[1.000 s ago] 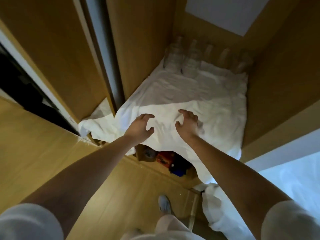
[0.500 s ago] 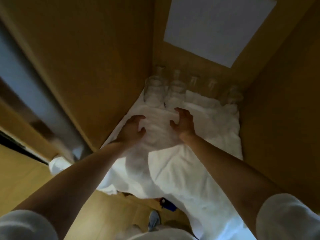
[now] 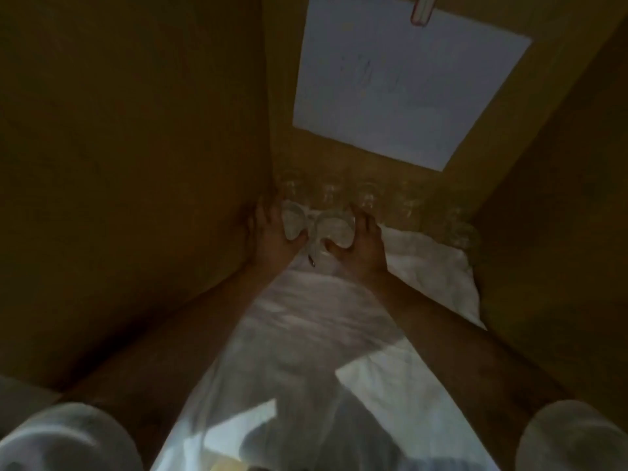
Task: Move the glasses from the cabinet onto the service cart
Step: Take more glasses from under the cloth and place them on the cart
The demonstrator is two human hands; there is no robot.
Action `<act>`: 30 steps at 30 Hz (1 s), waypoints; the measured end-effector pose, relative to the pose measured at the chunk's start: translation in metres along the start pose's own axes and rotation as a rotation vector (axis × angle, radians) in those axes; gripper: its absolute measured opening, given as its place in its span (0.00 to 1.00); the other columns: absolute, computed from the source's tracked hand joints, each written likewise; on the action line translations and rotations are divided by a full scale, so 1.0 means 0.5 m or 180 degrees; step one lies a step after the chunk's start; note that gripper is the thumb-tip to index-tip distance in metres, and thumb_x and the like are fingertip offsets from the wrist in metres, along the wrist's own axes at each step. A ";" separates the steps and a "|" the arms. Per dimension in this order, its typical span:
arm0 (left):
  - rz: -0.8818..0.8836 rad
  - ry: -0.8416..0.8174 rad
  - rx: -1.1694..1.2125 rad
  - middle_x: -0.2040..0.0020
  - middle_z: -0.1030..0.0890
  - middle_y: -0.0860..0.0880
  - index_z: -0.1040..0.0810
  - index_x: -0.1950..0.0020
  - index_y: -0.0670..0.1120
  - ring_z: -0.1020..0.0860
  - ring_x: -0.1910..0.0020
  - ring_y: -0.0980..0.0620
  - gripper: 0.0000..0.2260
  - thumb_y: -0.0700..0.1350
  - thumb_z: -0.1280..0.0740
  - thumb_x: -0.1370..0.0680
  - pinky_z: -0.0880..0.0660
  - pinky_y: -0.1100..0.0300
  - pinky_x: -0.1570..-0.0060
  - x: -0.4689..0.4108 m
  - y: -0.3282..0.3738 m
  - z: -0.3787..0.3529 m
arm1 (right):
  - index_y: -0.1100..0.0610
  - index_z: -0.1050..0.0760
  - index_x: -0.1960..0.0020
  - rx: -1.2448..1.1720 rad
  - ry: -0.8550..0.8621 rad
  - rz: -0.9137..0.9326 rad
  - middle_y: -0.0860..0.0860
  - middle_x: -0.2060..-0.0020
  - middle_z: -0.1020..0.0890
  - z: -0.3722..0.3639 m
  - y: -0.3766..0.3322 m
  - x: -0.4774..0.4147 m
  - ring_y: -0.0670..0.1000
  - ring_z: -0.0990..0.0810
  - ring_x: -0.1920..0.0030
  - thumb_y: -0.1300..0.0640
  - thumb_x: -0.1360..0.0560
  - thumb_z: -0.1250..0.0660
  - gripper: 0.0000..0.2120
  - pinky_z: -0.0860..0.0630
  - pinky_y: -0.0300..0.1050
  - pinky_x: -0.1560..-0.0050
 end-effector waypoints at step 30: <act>-0.0355 -0.0265 -0.0020 0.34 0.31 0.42 0.28 0.31 0.48 0.32 0.37 0.42 0.36 0.57 0.23 0.35 0.32 0.52 0.40 -0.032 0.003 -0.019 | 0.51 0.31 0.31 0.0317 0.0193 -0.0034 0.56 0.34 0.33 -0.023 -0.048 -0.006 0.61 0.32 0.40 0.44 0.35 0.26 0.35 0.25 0.55 0.48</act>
Point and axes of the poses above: each hand's wrist, its own x-axis away from the middle knuckle, its own z-axis out of the back of the hand, y = z × x, the point moved 10 cm from there along -x, towards the middle knuckle
